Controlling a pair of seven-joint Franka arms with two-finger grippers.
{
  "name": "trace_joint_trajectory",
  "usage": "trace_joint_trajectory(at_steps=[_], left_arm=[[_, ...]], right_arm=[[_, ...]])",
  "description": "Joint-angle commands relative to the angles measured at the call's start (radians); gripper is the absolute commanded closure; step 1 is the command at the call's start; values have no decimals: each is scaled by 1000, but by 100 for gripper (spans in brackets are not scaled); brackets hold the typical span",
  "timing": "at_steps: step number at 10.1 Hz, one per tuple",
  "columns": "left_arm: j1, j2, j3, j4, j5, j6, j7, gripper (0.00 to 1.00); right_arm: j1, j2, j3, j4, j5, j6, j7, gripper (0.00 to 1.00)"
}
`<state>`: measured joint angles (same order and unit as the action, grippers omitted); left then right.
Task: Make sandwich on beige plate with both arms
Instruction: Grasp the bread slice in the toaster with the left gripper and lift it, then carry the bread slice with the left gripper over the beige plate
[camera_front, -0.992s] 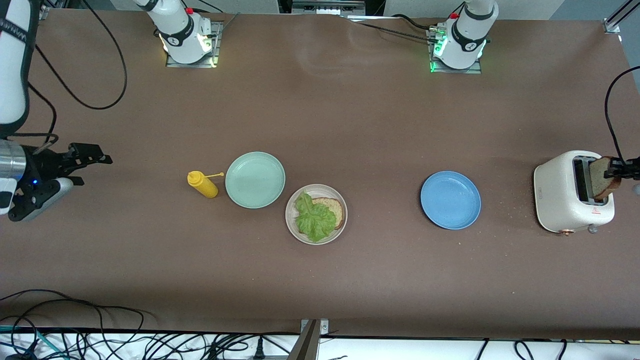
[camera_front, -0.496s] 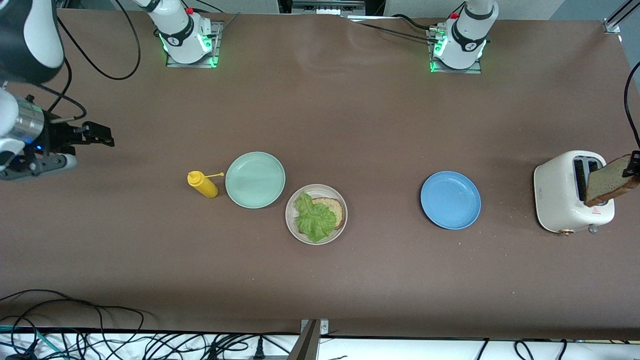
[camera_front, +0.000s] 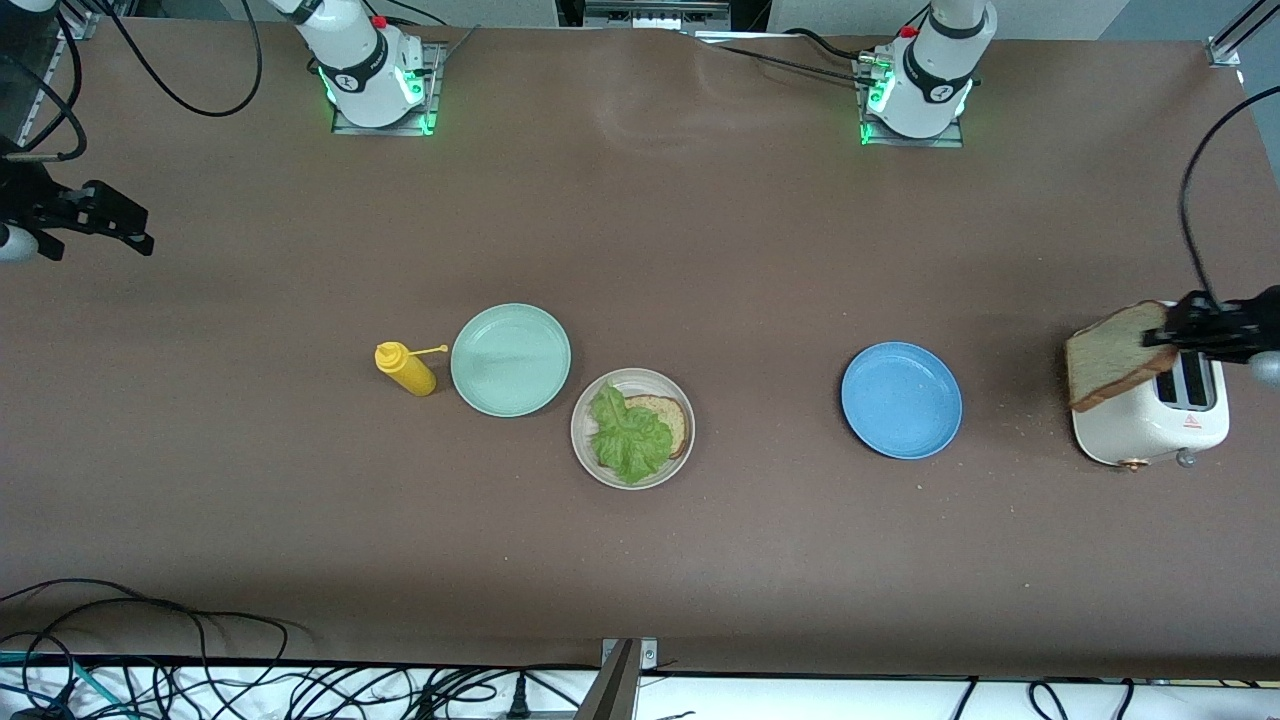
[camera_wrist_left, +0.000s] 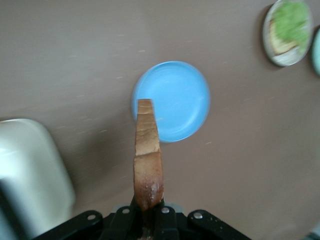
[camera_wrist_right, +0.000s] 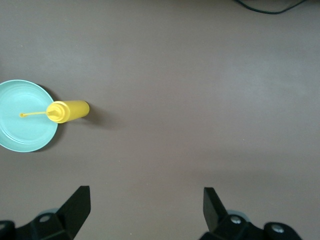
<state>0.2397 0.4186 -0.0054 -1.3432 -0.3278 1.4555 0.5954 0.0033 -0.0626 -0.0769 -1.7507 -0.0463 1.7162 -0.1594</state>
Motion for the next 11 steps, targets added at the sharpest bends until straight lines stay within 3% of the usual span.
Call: trace_joint_trajectory(at_steps=[1,5,8,11], left_arm=[[-72,81,4,12,-205,-20,-161,100],[-189,207,4,19,-476,8,-299,100],[-302,232,4,-1,-592,233,-431,100],[-354,247,4,-30,-692,356,-488,100]], right_arm=[[-26,-26,43,-7,-21,-76,12,0],[-33,-17,48,-4,2,-96,11,0],[-29,10,40,19,42,-98,9,0],[-26,15,45,36,39,-113,6,0]])
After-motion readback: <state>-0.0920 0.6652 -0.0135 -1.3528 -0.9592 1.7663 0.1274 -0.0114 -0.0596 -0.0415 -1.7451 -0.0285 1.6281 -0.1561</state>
